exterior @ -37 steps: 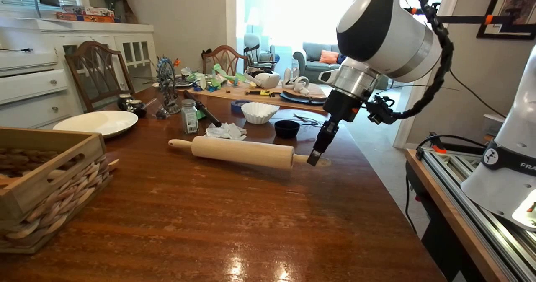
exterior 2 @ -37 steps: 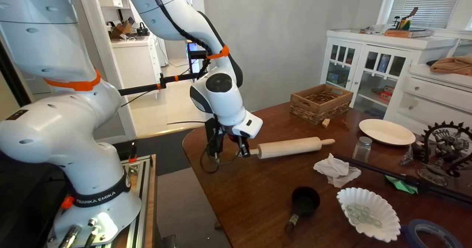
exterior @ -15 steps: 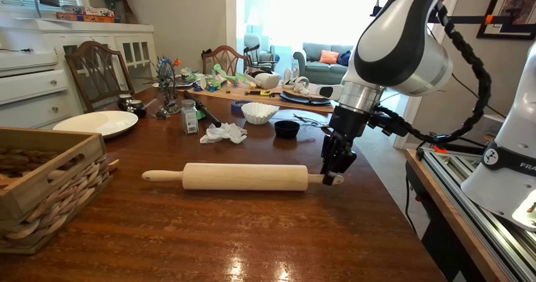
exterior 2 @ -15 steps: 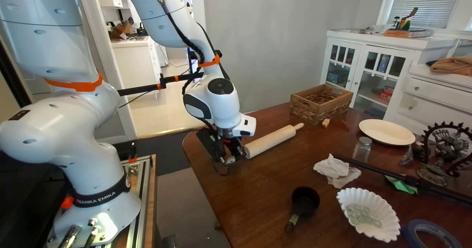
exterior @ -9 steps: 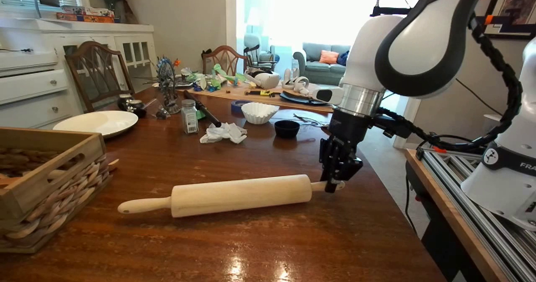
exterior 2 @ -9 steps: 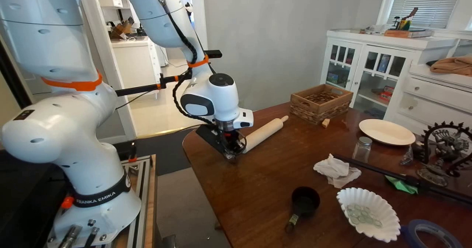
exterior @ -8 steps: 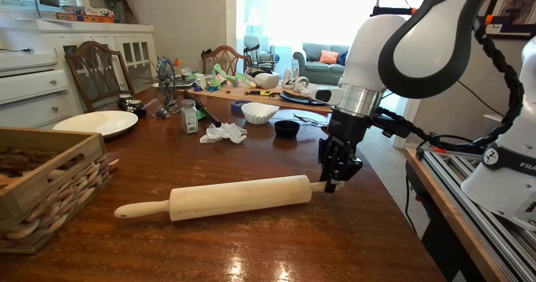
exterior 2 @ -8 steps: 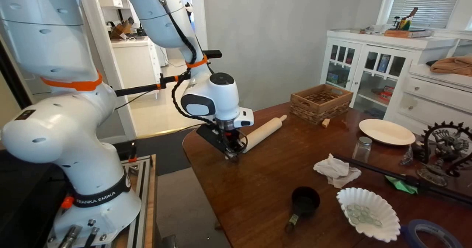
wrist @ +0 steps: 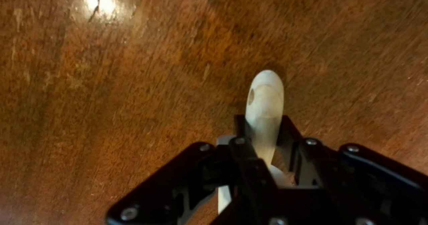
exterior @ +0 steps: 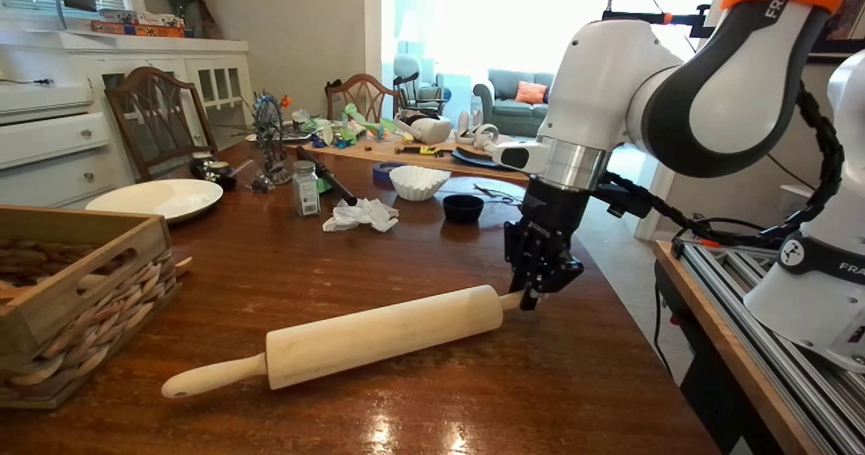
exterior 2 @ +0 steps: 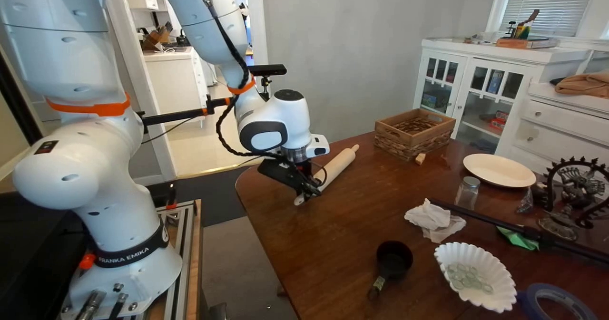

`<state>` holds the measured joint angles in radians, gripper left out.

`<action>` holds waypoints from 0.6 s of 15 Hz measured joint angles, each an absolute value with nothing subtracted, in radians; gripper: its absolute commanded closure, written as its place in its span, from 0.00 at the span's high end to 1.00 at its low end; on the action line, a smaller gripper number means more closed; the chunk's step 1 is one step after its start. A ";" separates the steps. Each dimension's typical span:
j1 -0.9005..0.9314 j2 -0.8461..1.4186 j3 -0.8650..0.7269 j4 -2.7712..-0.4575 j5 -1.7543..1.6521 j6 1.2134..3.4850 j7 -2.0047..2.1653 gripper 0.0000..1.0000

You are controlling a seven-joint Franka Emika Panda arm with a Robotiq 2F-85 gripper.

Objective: Move the rolling pin back and forth.

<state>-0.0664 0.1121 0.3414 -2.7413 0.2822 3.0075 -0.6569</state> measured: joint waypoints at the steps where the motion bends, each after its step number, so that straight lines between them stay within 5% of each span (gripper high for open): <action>1: -0.053 0.110 0.329 -2.741 0.257 3.005 -0.638 0.07; 9: -0.027 0.092 0.280 -2.741 0.213 3.004 -0.539 0.07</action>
<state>-0.0274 0.0919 0.2796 -2.7411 0.2135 3.0039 -0.5388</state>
